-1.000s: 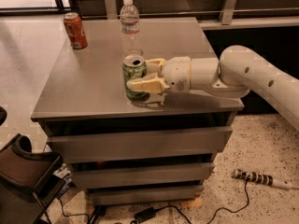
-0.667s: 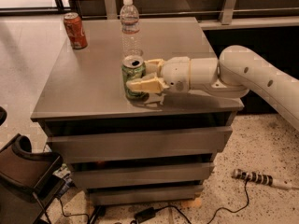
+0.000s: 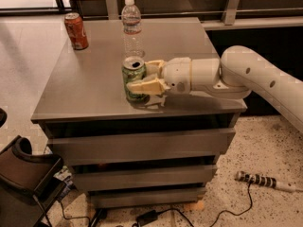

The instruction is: Pick green can

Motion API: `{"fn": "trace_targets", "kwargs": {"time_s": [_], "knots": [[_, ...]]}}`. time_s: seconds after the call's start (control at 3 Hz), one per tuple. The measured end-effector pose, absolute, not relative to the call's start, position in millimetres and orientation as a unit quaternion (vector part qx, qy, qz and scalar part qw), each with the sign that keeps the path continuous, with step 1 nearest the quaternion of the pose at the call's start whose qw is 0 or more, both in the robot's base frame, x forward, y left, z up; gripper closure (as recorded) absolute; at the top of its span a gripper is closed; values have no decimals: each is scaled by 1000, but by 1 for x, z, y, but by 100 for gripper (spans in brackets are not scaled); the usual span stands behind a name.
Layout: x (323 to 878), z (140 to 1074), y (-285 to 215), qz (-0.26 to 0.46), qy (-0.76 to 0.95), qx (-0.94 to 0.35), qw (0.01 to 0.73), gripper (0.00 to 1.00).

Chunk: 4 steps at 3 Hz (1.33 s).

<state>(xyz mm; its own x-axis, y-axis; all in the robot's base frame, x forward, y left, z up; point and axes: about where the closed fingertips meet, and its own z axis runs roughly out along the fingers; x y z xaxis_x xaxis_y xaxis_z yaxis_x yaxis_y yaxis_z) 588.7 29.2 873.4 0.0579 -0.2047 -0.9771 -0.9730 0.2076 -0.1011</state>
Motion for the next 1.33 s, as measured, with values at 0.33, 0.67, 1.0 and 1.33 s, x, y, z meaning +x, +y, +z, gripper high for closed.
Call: {"fn": "trace_targets", "kwargs": {"time_s": [0.33,0.67,1.0,1.33], "knots": [[585,892,31,356,578,-518,520,100],[583,934,31,326,580,-532,524,100],[586,964,30,303,585,-540,524,100],[588,988,26,285,593,-540,525,100]]}}
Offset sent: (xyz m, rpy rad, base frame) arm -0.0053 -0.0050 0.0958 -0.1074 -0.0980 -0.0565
